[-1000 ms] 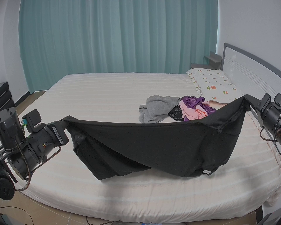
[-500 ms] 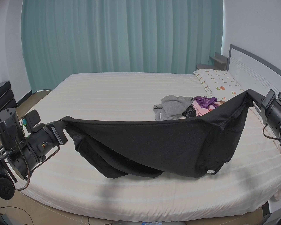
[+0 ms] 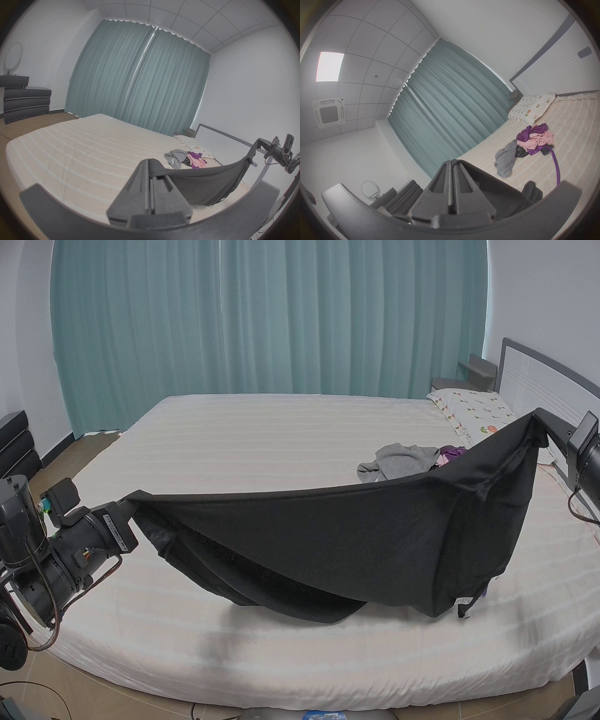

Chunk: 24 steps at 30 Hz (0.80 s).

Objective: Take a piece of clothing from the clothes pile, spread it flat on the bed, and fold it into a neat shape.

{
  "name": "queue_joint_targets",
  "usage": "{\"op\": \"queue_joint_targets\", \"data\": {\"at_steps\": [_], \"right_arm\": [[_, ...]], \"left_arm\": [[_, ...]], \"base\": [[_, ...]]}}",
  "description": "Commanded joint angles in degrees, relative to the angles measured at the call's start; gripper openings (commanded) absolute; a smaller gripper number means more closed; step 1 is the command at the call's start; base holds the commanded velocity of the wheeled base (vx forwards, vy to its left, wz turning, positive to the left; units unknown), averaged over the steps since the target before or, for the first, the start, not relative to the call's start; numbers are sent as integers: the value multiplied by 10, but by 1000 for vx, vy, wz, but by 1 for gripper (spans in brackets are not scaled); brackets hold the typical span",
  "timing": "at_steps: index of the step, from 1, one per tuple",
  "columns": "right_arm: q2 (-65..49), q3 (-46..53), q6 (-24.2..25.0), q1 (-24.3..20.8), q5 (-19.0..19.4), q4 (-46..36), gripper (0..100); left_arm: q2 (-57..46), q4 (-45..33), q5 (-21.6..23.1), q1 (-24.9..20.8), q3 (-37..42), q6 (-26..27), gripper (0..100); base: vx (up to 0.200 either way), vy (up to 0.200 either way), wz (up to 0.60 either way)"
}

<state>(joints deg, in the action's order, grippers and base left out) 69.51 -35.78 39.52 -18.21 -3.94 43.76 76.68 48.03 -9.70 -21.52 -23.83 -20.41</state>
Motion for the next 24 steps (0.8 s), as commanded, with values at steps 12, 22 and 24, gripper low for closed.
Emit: {"op": "queue_joint_targets", "data": {"at_steps": [12, 22, 24], "right_arm": [[-52, 27, -6, 5, 9, -34, 0], [-101, 21, -11, 27, 5, -60, 0], [-112, 21, -12, 27, 3, -67, 0]], "left_arm": [[-1, 0, -1, -4, 7, -12, 0], [-44, 0, -6, -8, 37, -8, 0], [-63, -4, -5, -10, 37, -8, 0]], "base": [[0, 0, 0], [-200, 0, 0], [-200, 0, 0]]}}
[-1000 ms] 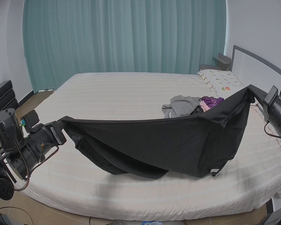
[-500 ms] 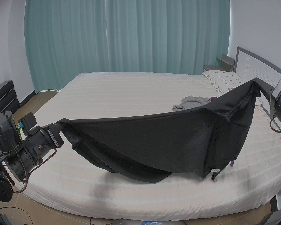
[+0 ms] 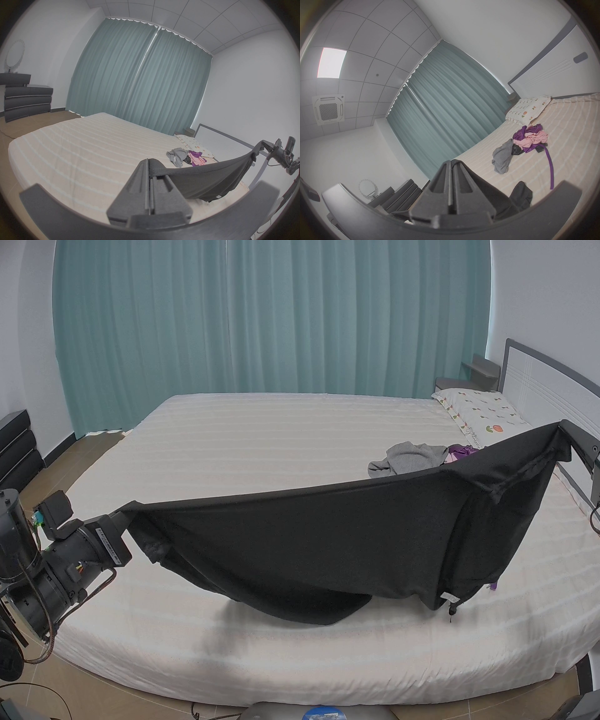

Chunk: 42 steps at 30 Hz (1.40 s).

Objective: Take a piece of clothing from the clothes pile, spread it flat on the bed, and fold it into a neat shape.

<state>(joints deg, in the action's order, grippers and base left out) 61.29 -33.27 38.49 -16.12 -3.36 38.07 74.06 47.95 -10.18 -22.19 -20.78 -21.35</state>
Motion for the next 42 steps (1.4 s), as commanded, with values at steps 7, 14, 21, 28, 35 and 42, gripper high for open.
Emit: {"op": "queue_joint_targets", "data": {"at_steps": [7, 14, 21, 28, 35, 42], "right_arm": [[-60, -21, -16, 15, -14, -15, 0], [-86, -64, -39, 58, -9, -43, 0], [-81, -118, -38, 79, -13, -66, 0], [-14, -115, -39, 75, -3, -66, 0], [97, -159, -38, 68, -5, -58, 0], [164, -173, -38, 49, -12, -17, 0]], "left_arm": [[-58, 0, -3, -13, 6, 6, 0], [-94, 1, -1, -15, 4, 27, 0], [-110, -5, 2, -14, -23, 47, 0], [-38, 0, 0, -7, -31, 50, 0], [55, 1, 1, -2, -74, 26, 0], [103, 2, 2, 14, -110, 8, 0]], "base": [[-171, 0, 0], [0, 0, 0], [0, 0, 0], [0, 0, 0], [0, 0, 0], [171, 0, 0]]}}
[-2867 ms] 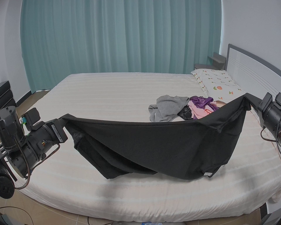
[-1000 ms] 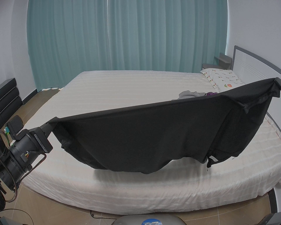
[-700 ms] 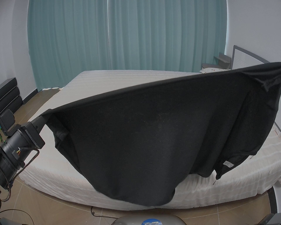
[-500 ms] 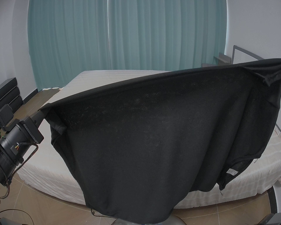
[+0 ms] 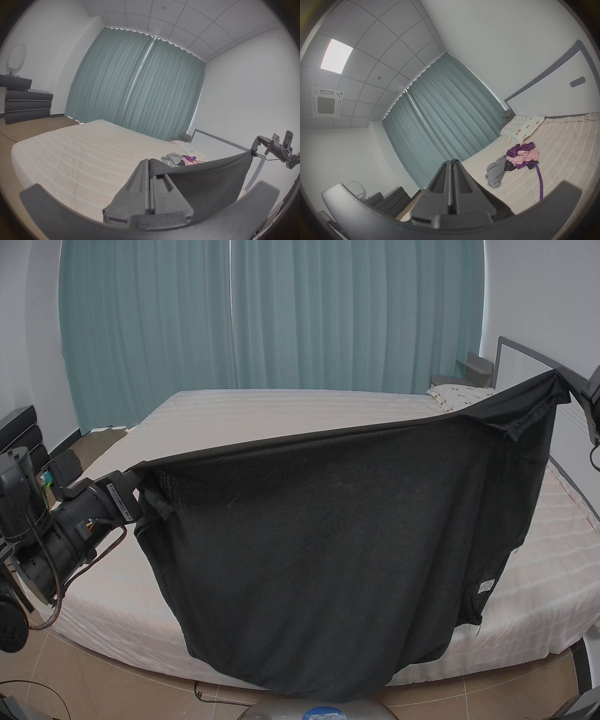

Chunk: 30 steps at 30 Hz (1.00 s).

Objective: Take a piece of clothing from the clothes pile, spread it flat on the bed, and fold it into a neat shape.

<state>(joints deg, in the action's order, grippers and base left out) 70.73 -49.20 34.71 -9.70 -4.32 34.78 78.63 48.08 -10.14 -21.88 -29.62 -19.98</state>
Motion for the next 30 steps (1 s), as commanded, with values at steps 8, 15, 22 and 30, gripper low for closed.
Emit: {"op": "queue_joint_targets", "data": {"at_steps": [8, 15, 22, 30], "right_arm": [[123, -25, -5, -23, -2, 40, 0], [169, -81, -5, -28, -4, 71, 0], [190, -80, -9, -42, -3, 71, 0], [238, -45, -1, -47, 3, 72, 0]], "left_arm": [[114, 1, 6, 26, -59, -6, 0], [161, 38, 1, 35, -76, -7, 0], [184, 41, 1, 39, -72, -8, 0], [250, 53, 3, 45, -83, -23, 0]], "base": [[200, 0, 0], [200, 0, 0], [171, 0, 0], [0, 0, 0]]}}
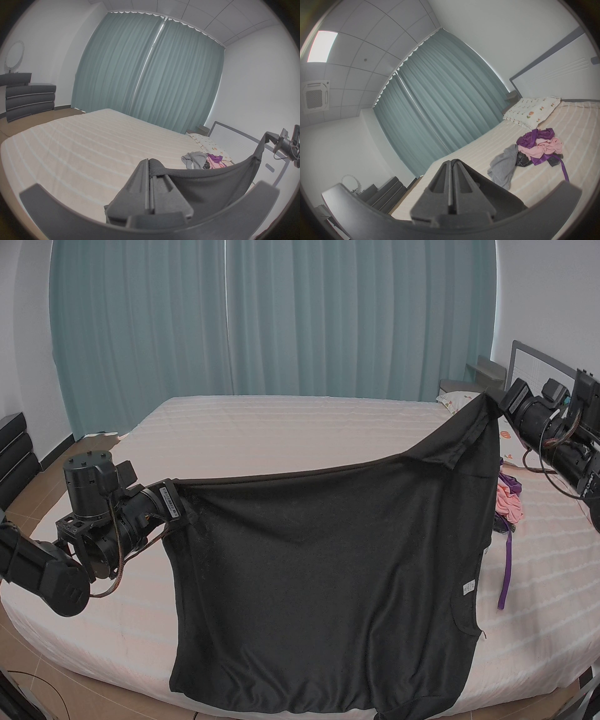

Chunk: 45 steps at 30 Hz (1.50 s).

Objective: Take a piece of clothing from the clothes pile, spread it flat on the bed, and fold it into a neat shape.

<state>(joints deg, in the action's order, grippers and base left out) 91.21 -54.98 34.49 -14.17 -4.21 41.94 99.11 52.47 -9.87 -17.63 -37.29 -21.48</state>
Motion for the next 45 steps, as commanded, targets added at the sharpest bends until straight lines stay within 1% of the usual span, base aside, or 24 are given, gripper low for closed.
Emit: {"op": "queue_joint_targets", "data": {"at_steps": [1, 4, 6, 8, 12, 13, 14, 21, 24, 25, 31, 34, 36, 38, 39, 41, 43, 44, 45], "right_arm": [[42, 12, 1, -2, 1, 2, 0], [59, 7, 1, -3, -4, 10, 0], [81, 11, 1, -8, -5, 41, 0], [94, 19, 0, -11, -6, 63, 0], [116, 25, 1, -10, -5, 68, 0], [125, 28, 1, -10, -5, 69, 100], [132, 29, 1, -10, -6, 69, 100], [181, 62, 3, -9, -5, 81, 100], [180, 80, 3, -6, -1, 78, 100], [177, 98, 3, 0, 5, 74, 100], [171, 110, 8, 24, 13, 46, 100], [155, 148, 27, 19, 25, 44, 100], [149, 163, 30, 19, 32, 44, 100], [146, 175, 31, 18, 33, 43, 100], [144, 190, 32, 18, 32, 39, 100], [143, 209, 32, 17, 30, 25, 100], [141, 217, 33, 17, 30, 17, 100], [141, 227, 50, 17, 30, 3, 100], [141, 231, 64, 17, 30, -1, 100]], "left_arm": [[57, 19, -1, 2, -9, -9, 0], [85, 48, -2, 2, -13, -17, 0], [115, 86, -6, 3, -9, -30, 0], [135, 102, -8, 3, -3, -36, 0], [164, 112, -8, 4, -4, -45, 0], [169, 113, -8, 4, -5, -49, 0], [173, 114, -8, 5, -6, -52, 100], [192, 114, -8, 3, -5, -56, 100], [192, 114, -8, 3, 1, -66, 100], [190, 114, -7, 3, 13, -80, 100], [182, 114, -30, -2, 62, -84, 100], [159, 113, -33, -2, 75, -102, 100], [142, 114, -34, -1, 78, -113, 100], [111, 114, -36, -2, 82, -129, 100], [73, 113, -40, -3, 91, -139, 100], [31, 105, -40, -14, 96, -137, 100], [16, 98, -40, -22, 96, -132, 100], [-4, 69, -41, -34, 93, -110, 100], [-10, 51, -40, -34, 90, -100, 100]], "base": [[0, 0, 0], [0, 0, 0], [0, 0, 0], [0, 0, 0], [0, 0, 0], [0, 0, 0], [0, 0, 0], [0, 0, 0], [0, 0, 0], [0, 0, 0], [0, 0, 0], [0, 0, 0], [0, 0, 0], [0, 0, 0], [0, 0, 0], [0, 0, 0], [0, 0, 0], [0, 0, 0], [0, 0, 0]]}}
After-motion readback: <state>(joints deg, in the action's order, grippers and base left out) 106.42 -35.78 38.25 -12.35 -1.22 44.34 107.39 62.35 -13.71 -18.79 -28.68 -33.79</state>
